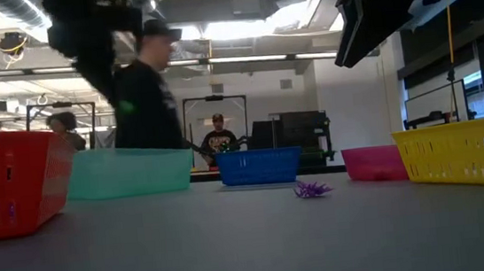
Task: Sort Halloween decoration
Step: Put the green skeleton toy into the green bin
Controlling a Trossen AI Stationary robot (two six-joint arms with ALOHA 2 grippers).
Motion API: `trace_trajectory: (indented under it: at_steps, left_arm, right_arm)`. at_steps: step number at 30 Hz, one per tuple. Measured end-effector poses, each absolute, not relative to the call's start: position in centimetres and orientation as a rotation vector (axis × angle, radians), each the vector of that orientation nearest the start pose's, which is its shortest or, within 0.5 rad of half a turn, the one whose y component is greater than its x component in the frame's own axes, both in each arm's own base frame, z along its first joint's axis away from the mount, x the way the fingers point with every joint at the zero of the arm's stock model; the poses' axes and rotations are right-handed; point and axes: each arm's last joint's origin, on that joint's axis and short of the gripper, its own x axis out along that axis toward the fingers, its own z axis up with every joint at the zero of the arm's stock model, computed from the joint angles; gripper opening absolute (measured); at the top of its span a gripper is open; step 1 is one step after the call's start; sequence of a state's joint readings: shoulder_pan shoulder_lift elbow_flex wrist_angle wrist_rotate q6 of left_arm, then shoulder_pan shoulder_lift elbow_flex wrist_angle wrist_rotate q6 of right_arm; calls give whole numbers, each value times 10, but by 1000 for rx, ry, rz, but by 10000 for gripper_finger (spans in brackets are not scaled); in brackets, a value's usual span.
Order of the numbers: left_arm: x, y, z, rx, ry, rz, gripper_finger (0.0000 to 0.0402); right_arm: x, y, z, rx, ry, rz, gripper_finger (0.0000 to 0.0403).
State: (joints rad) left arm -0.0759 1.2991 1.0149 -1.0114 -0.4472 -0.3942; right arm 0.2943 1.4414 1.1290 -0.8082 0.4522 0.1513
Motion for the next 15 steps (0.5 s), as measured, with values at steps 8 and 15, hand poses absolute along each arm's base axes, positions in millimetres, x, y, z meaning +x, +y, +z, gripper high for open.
trace_trajectory:
  at_steps: [8,15]
  left_arm:
    - [216,15,230,-30,1267,649,30]
    - [217,17,225,-43,1252,663,40]
  right_arm:
    - [270,69,263,-271,1024,-218,175]
    - [273,70,264,-260,996,-217,175]
